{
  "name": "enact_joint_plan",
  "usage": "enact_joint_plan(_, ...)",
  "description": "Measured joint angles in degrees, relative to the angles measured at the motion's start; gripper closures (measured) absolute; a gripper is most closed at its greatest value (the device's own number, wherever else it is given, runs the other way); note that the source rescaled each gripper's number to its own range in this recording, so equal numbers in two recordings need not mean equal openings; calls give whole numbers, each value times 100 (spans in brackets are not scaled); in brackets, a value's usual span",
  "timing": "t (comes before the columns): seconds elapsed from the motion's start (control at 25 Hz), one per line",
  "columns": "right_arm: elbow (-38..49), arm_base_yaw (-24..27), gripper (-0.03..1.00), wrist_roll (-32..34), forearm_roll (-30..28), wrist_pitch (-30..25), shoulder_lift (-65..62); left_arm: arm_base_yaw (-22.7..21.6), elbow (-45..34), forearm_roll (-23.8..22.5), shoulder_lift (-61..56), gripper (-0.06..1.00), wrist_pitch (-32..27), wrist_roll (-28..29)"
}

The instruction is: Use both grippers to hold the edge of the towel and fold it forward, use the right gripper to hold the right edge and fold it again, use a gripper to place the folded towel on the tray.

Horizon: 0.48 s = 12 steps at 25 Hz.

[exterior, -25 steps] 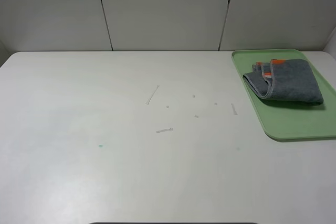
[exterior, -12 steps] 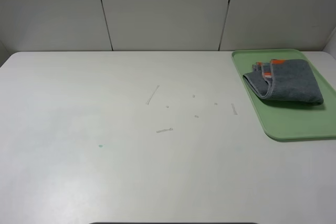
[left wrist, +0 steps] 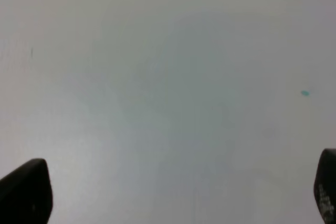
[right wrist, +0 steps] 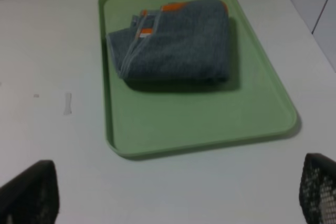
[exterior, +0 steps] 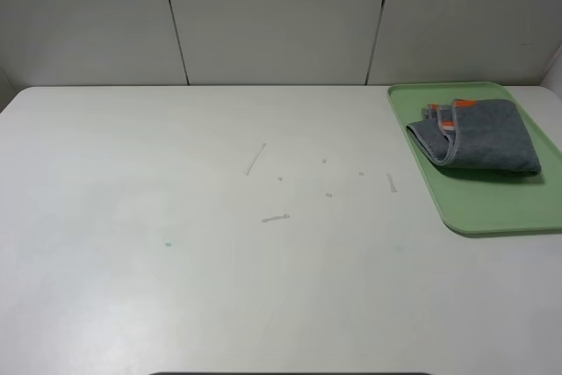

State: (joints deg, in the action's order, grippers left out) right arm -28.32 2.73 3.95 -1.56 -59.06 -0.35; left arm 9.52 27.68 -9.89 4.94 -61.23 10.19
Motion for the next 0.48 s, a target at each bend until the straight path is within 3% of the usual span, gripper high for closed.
enact_joint_plan(0.48, 0, 0, -3, 0, 0, 0, 0, 0, 0, -11, 0, -6, -5, 0)
